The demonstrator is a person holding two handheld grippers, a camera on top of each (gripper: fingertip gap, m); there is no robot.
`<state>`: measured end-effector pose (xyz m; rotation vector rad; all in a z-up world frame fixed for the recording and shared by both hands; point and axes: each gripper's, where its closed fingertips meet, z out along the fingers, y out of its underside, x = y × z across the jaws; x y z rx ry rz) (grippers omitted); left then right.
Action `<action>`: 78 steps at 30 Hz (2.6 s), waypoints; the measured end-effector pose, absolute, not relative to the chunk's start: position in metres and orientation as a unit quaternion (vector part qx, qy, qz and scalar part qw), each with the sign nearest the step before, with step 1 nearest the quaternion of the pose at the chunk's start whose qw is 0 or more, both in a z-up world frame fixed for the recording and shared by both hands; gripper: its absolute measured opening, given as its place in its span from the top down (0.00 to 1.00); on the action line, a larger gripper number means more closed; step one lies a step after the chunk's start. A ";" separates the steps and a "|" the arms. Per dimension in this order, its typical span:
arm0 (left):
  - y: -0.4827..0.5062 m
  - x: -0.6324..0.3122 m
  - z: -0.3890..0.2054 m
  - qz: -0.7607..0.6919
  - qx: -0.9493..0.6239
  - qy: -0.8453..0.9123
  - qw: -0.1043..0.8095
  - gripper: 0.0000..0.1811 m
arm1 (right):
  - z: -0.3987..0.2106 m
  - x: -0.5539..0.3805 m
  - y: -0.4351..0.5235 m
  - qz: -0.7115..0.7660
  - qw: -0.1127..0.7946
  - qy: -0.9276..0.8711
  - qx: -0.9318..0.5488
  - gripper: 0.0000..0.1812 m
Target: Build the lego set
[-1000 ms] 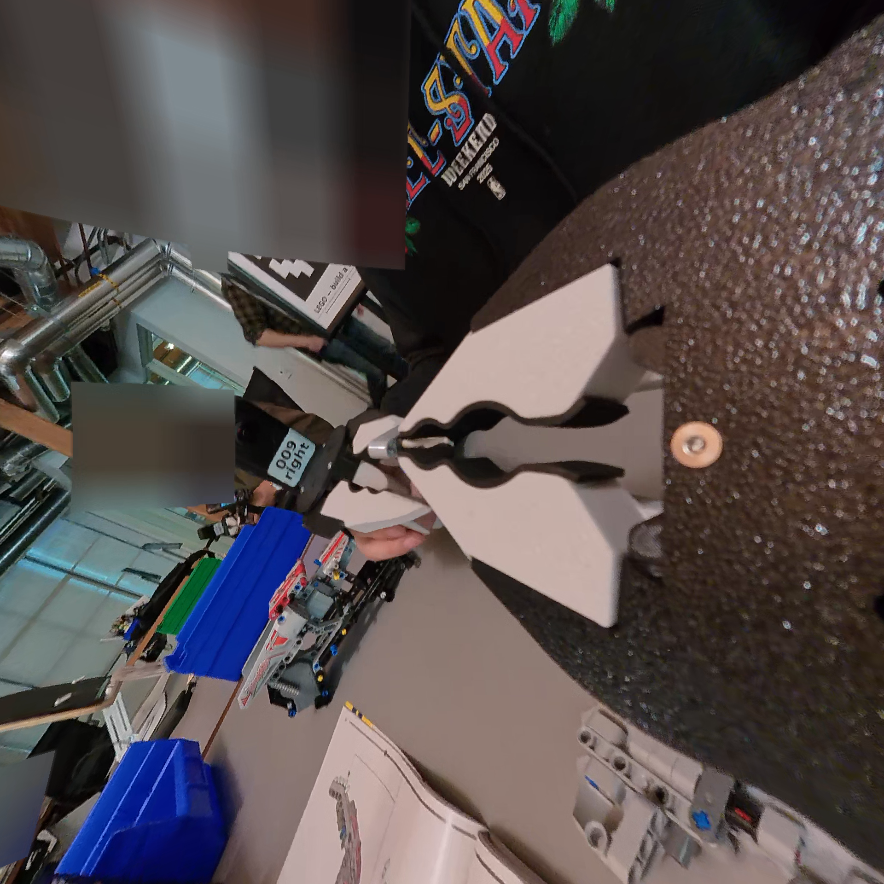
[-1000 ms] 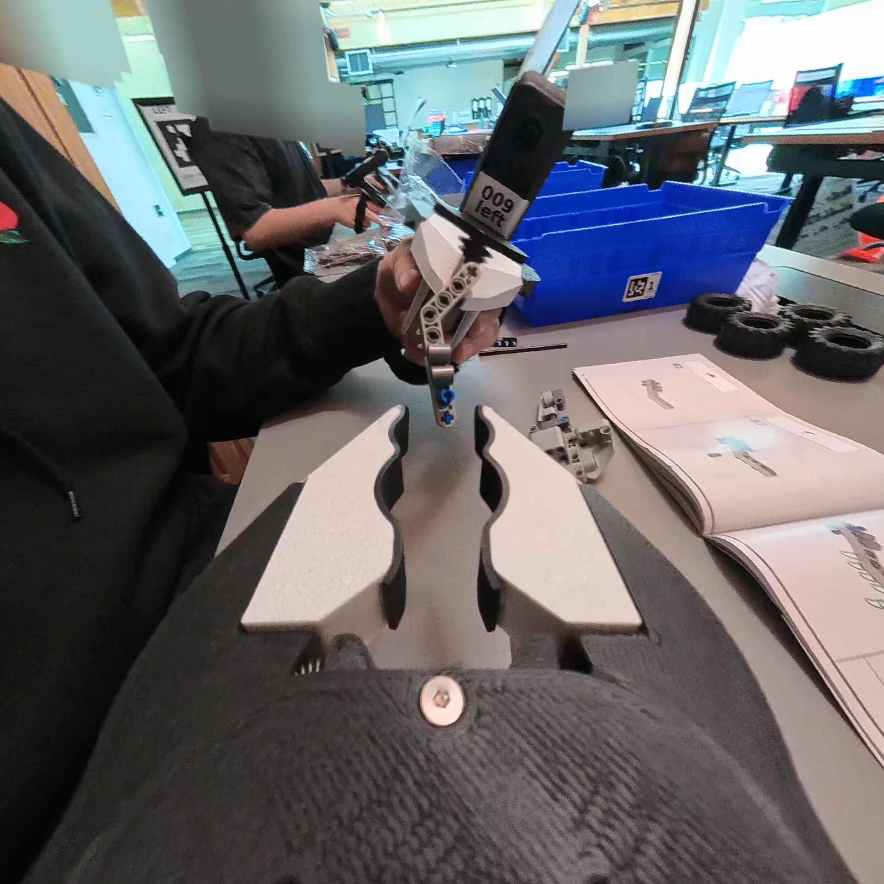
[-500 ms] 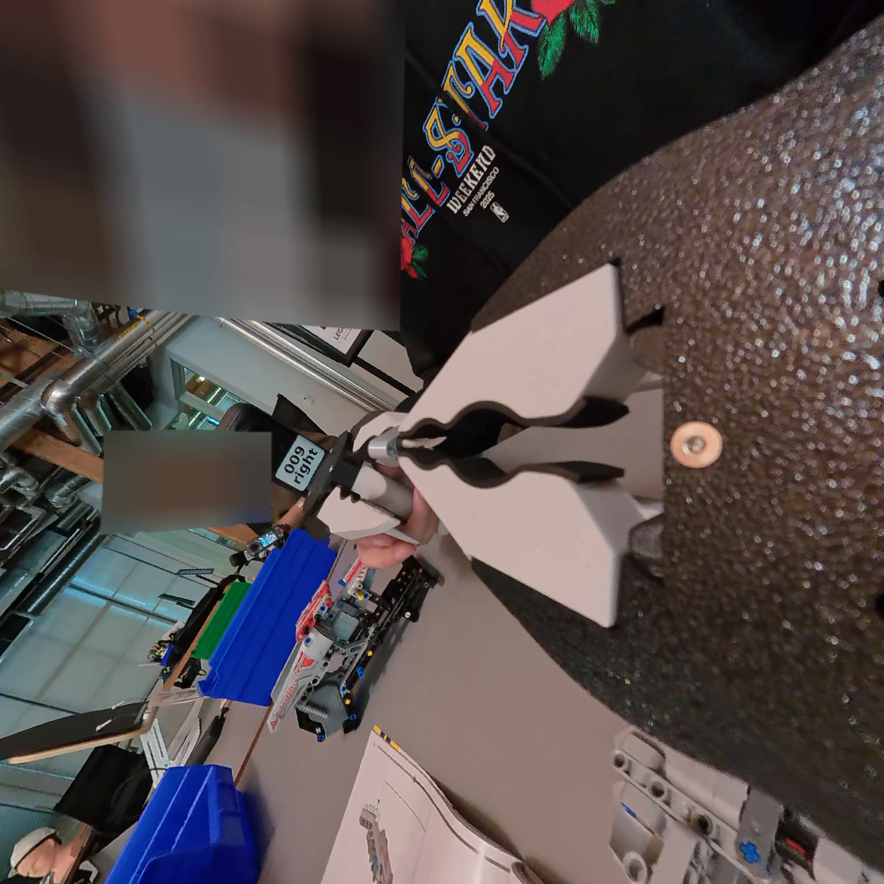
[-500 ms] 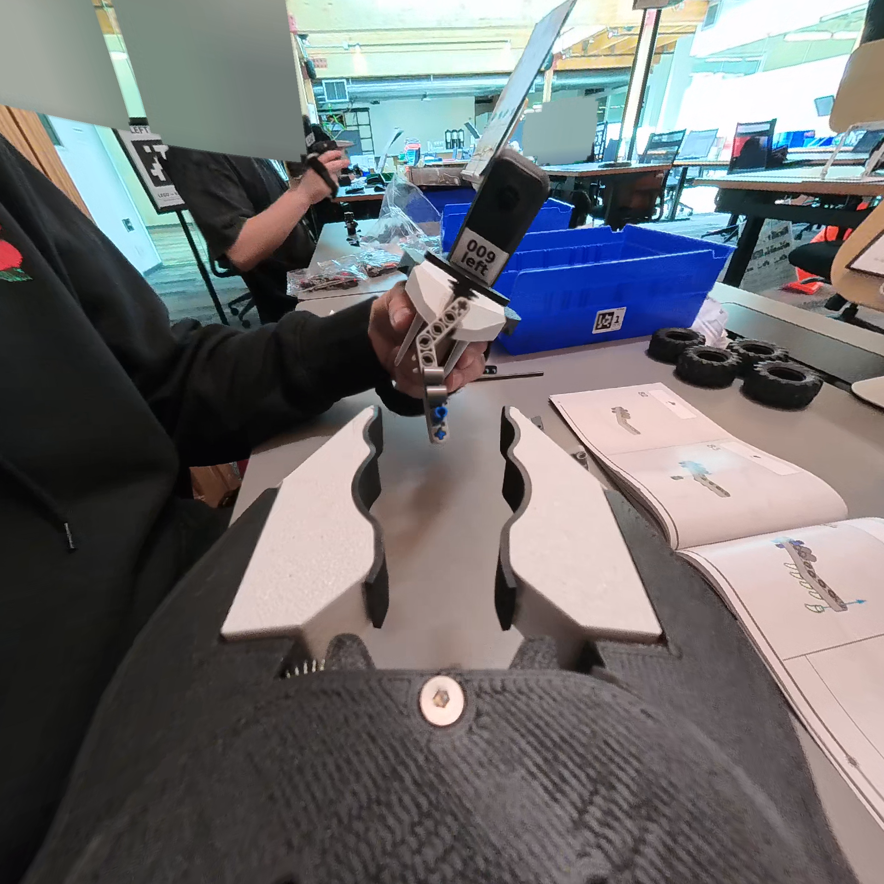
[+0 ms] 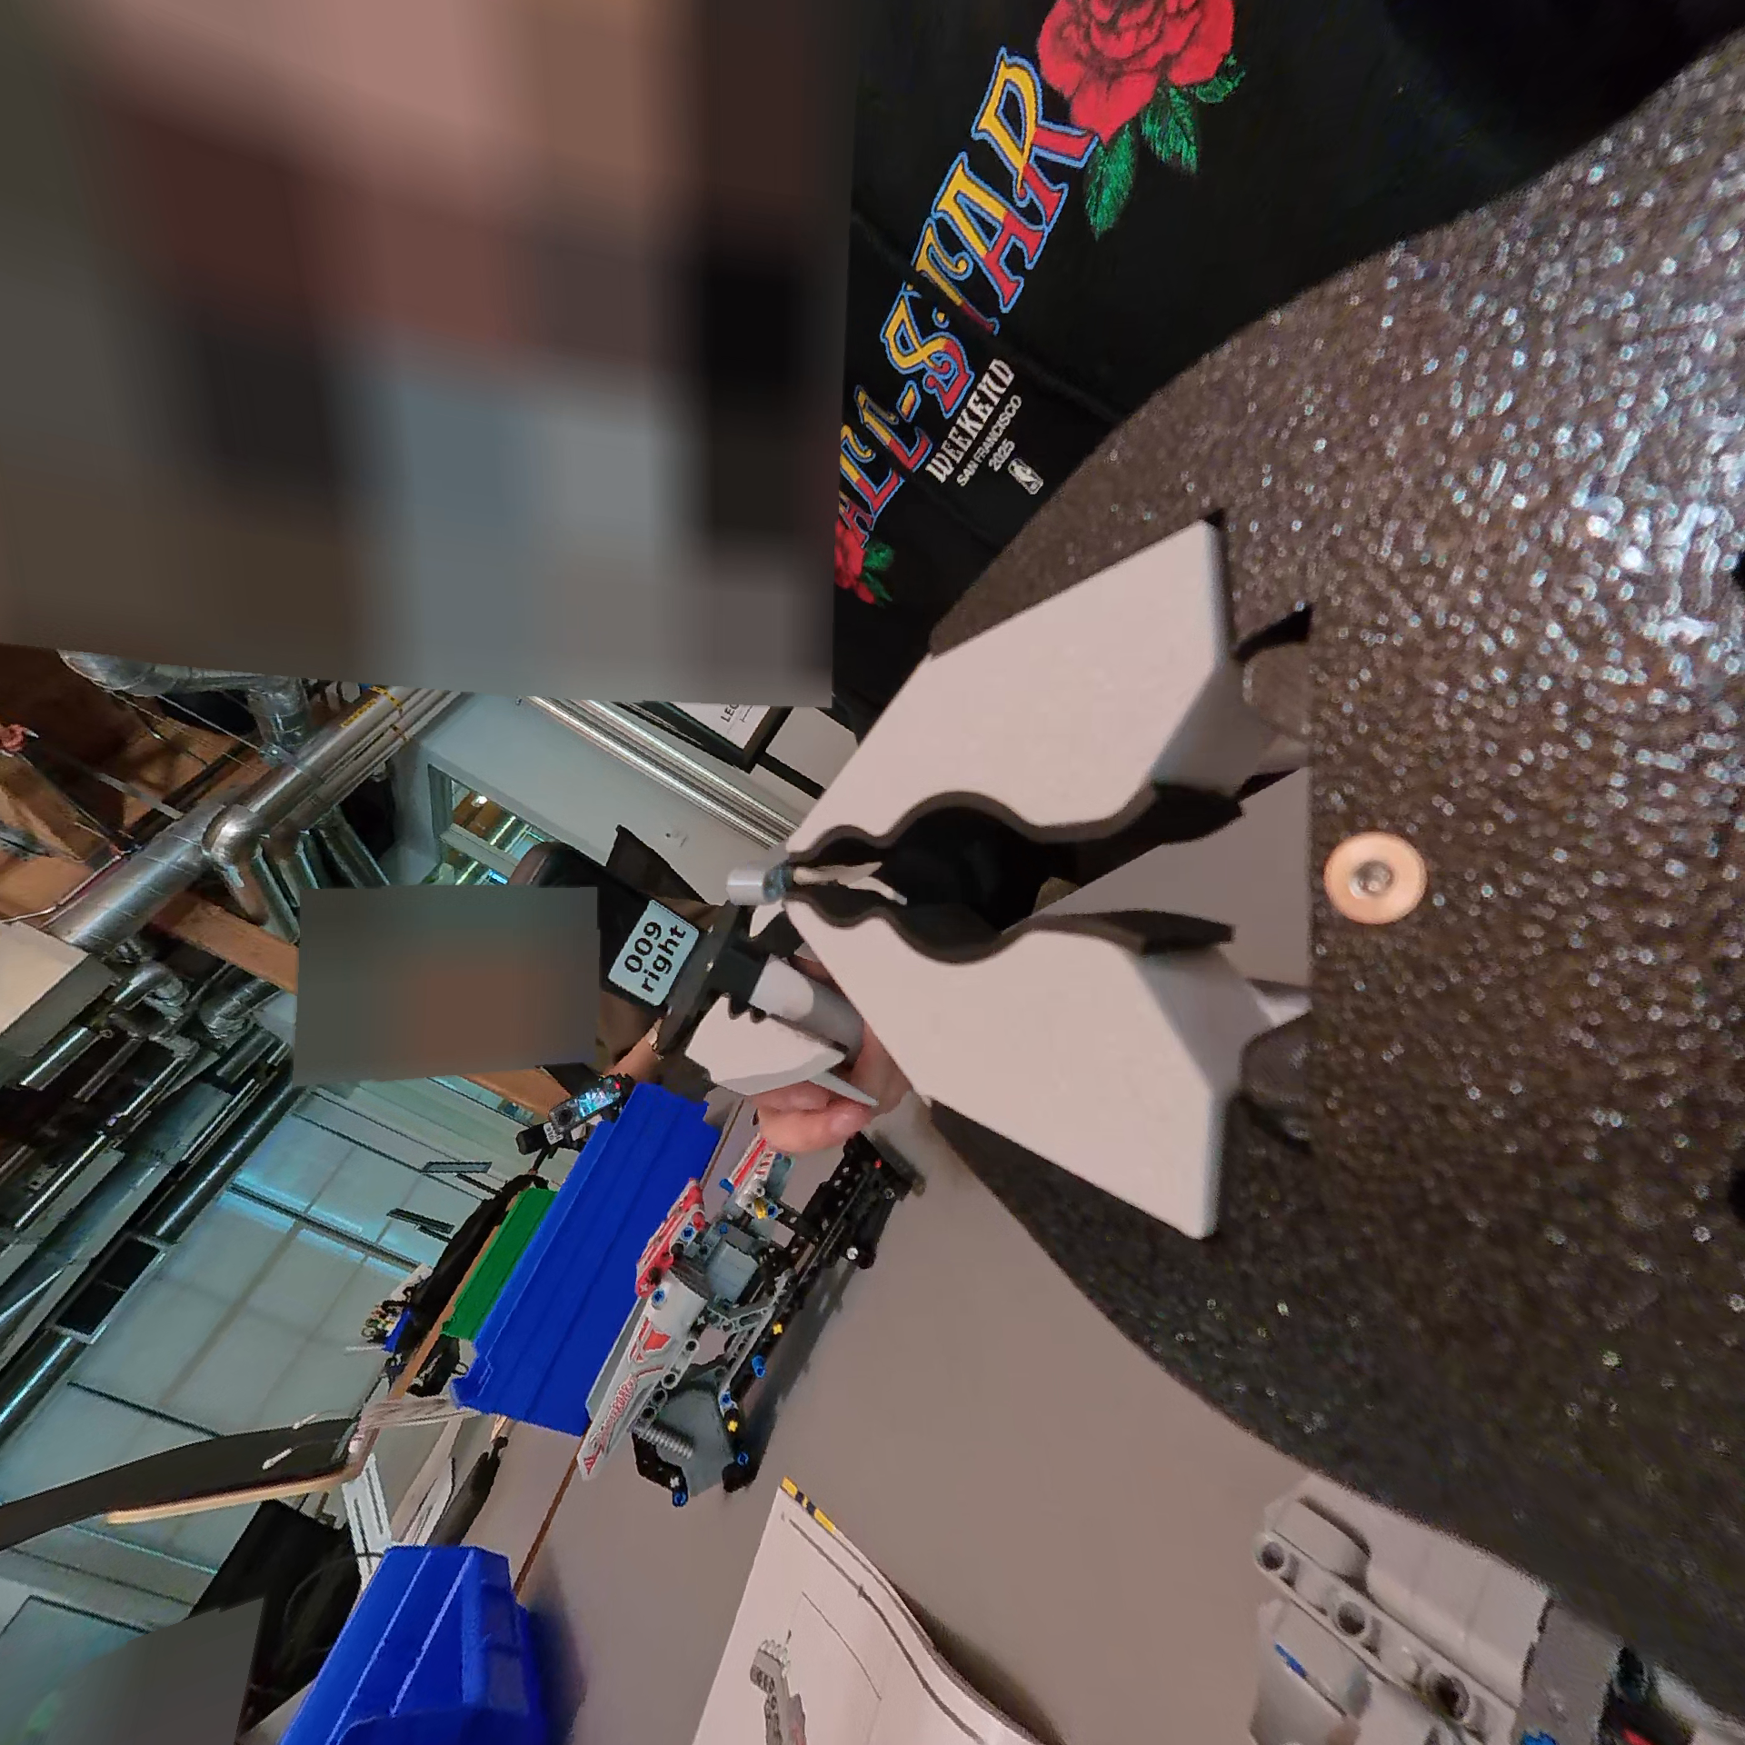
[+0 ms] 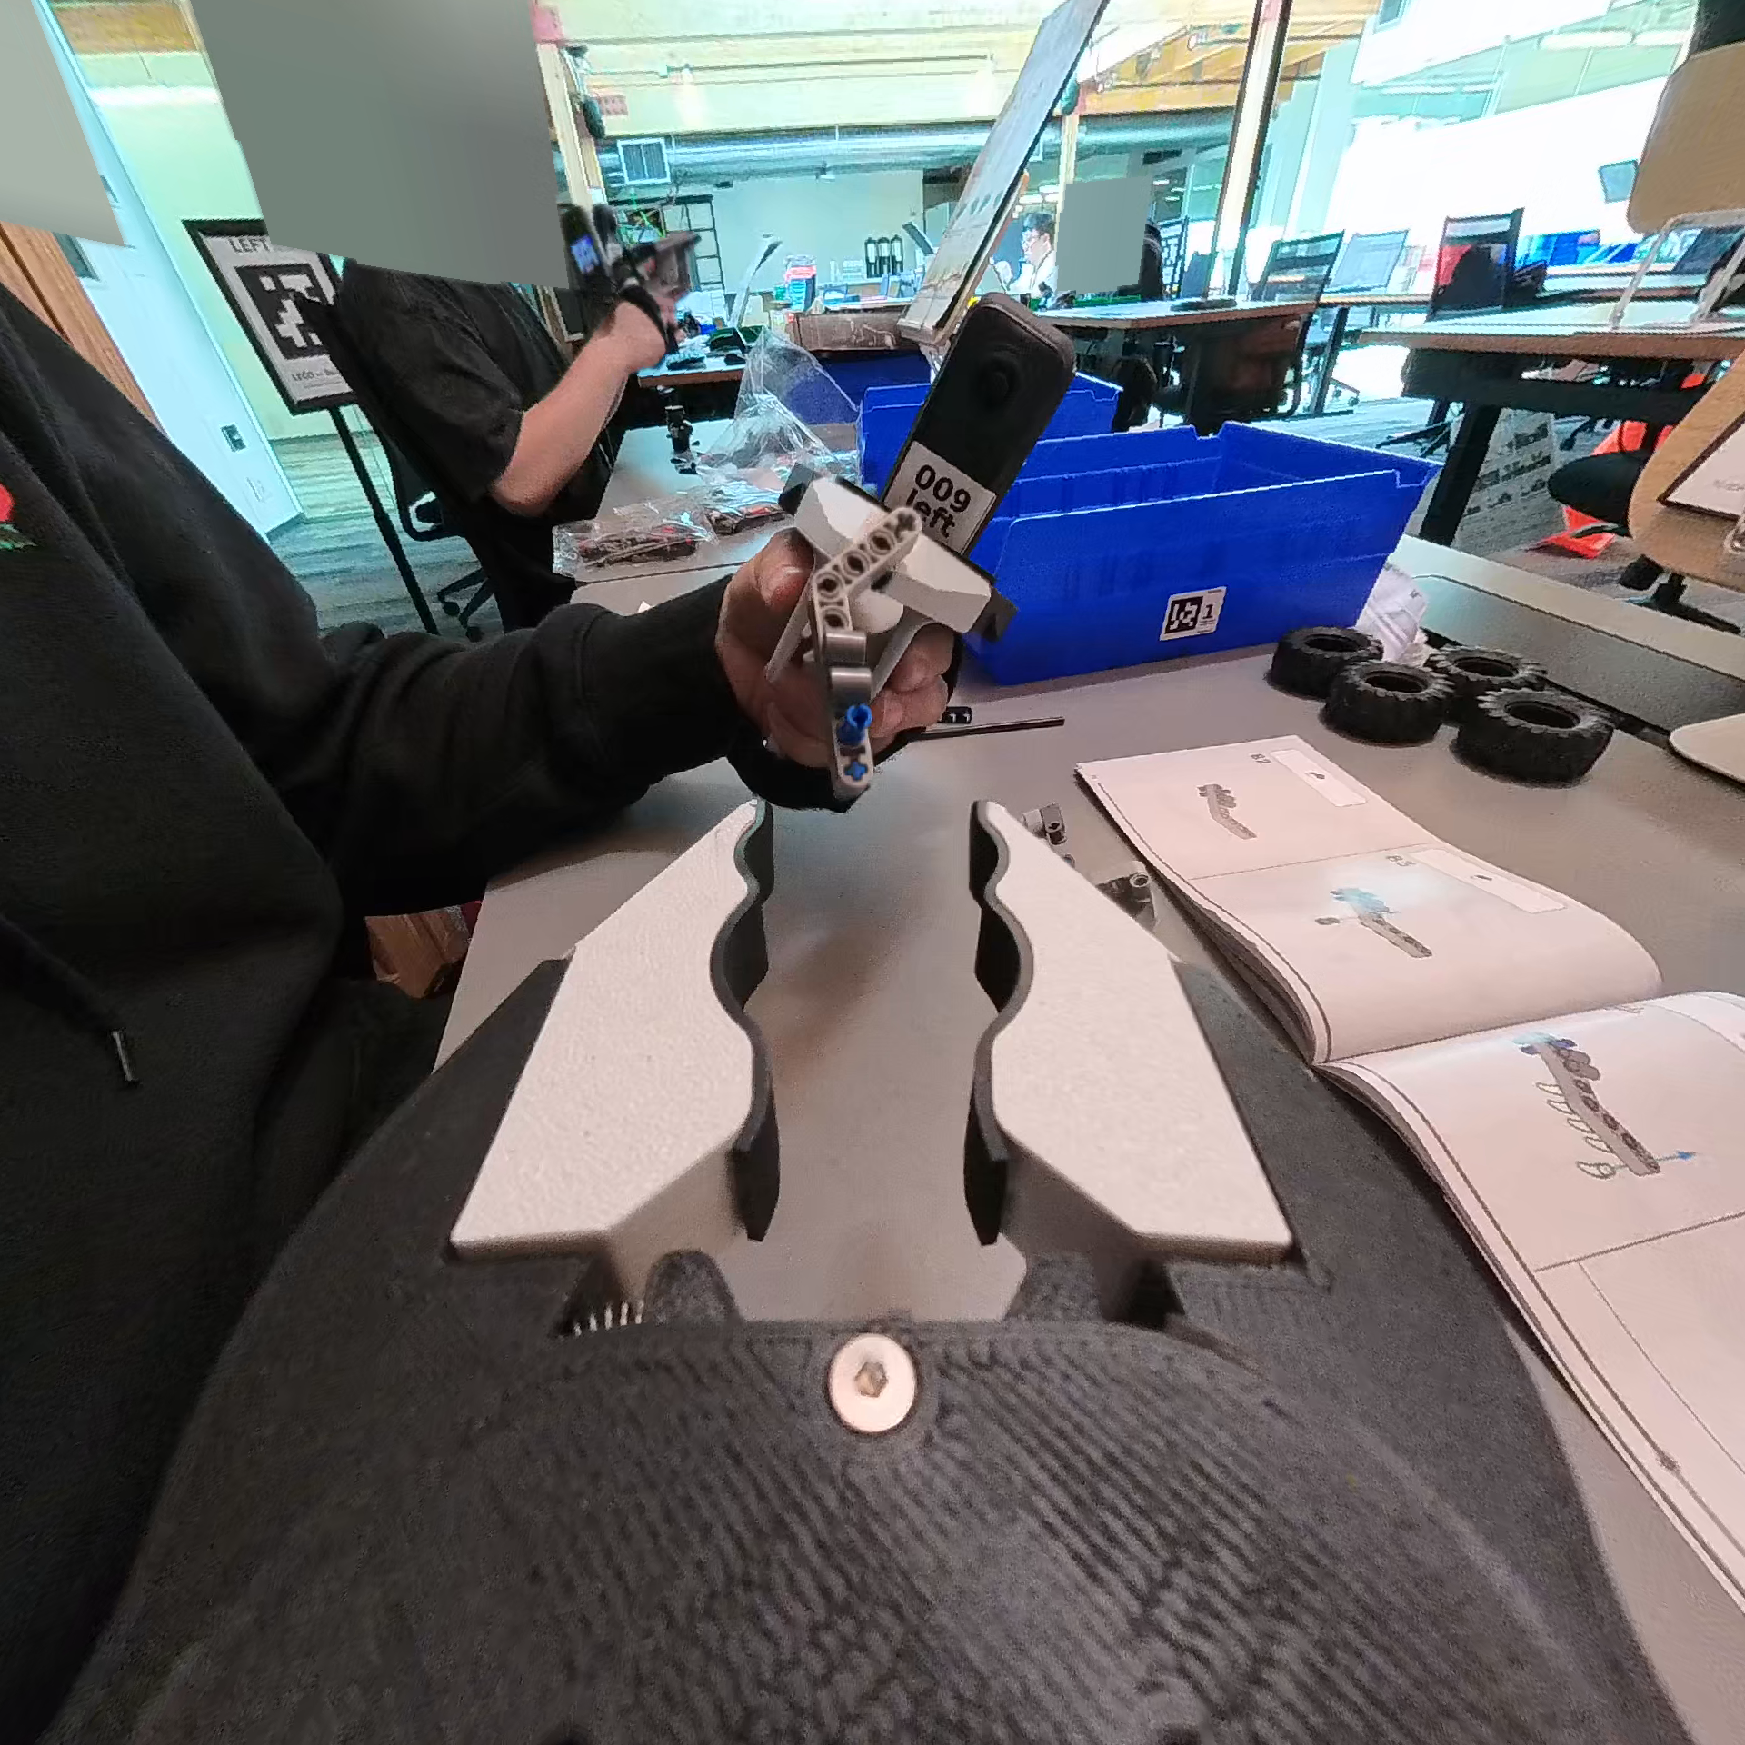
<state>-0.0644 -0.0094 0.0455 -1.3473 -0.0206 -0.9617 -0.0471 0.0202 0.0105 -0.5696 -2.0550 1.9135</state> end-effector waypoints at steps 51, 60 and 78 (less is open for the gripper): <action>0.005 -0.053 0.011 -0.372 -0.689 0.007 0.622 1.00 | 0.004 -0.049 0.023 0.640 0.118 -0.702 -0.291 0.78; 0.006 -0.056 0.006 -0.365 -0.699 0.002 0.615 1.00 | 0.008 -0.050 0.016 0.668 0.100 -0.674 -0.299 0.83; 0.001 -0.049 0.027 -0.491 -0.620 -0.028 0.612 1.00 | 0.035 -0.053 0.012 0.658 0.219 -0.654 -0.303 0.83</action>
